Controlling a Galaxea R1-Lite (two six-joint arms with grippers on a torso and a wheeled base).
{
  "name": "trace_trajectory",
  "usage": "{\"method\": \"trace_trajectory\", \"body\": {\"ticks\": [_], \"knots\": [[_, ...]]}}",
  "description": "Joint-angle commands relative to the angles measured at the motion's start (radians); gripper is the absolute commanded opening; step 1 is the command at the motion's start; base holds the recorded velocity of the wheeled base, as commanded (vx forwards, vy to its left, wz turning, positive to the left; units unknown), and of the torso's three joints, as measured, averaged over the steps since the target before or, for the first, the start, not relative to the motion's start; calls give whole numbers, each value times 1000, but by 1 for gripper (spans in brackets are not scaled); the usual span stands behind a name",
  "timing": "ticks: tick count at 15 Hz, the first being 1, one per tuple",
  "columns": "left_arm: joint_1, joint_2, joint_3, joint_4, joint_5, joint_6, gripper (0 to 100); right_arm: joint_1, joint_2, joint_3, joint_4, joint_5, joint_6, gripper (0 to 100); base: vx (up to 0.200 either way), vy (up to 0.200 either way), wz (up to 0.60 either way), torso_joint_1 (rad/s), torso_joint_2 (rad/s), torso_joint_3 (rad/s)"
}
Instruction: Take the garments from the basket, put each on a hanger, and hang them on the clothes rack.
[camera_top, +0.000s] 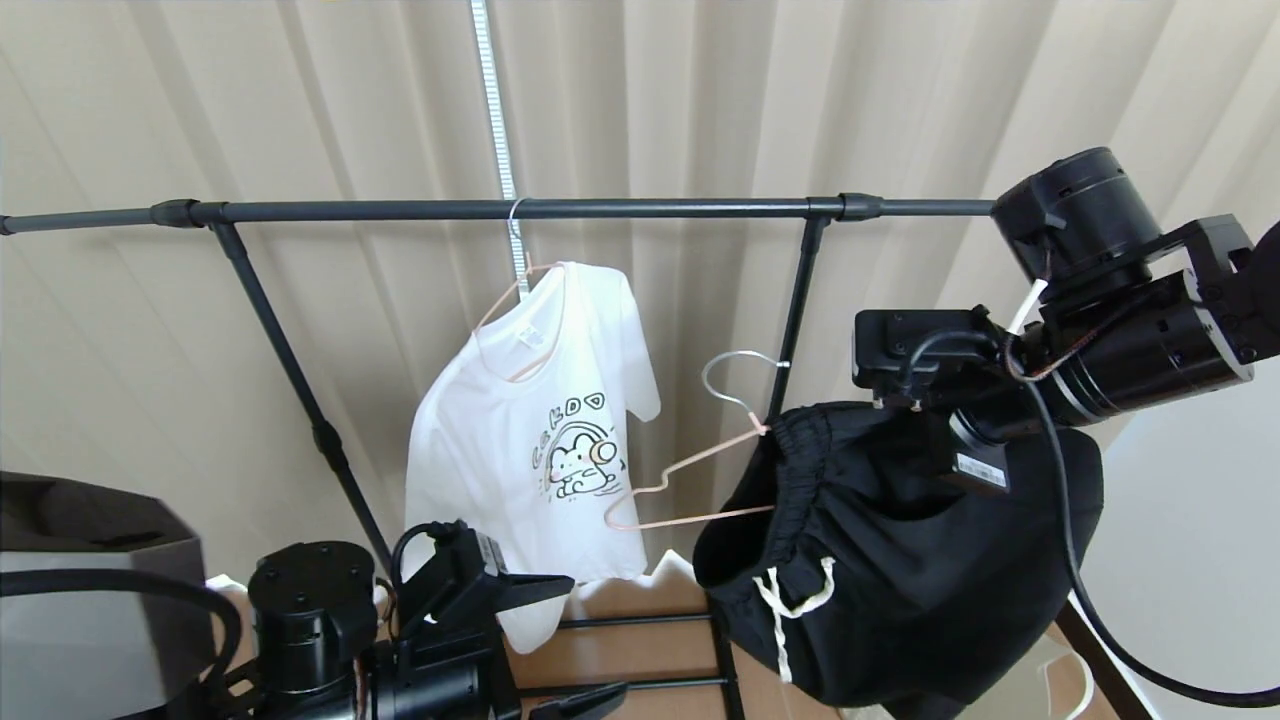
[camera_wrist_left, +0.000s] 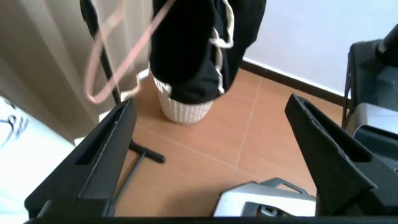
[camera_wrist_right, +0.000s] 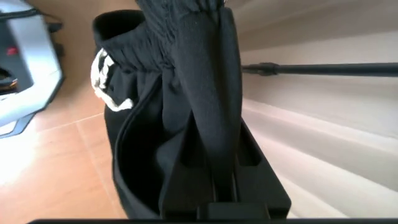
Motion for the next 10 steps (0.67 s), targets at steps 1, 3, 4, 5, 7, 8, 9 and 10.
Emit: {"method": "trace_trajectory", "body": {"ticks": [1, 3, 4, 5, 7, 8, 9, 10], "knots": [[-26, 126, -60, -1, 64, -47, 100, 2, -42, 61, -65, -15, 17, 0, 0, 0, 0, 0, 0, 0], [-49, 126, -130, -1, 141, -162, 100, 2, -82, 116, -138, -24, 36, 0, 0, 0, 0, 0, 0, 0], [-56, 122, -167, 0, 181, -179, 100, 4, -99, 141, -161, -24, 88, 0, 0, 0, 0, 0, 0, 0], [-63, 117, -210, 81, 229, -204, 100, 18, -111, 174, -183, -21, 169, 0, 0, 0, 0, 0, 0, 0], [-78, 97, -274, 170, 293, -288, 100, 41, -145, 256, -259, -21, 266, 0, 0, 0, 0, 0, 0, 0], [-81, 92, -301, 219, 313, -307, 100, 42, -169, 340, -365, -19, 310, 0, 0, 0, 0, 0, 0, 0], [-83, 94, -302, 224, 316, -308, 100, 42, -180, 397, -437, -19, 318, 0, 0, 0, 0, 0, 0, 0], [-84, 95, -304, 224, 316, -310, 100, 42, -183, 444, -497, -21, 319, 0, 0, 0, 0, 0, 0, 0]]}}
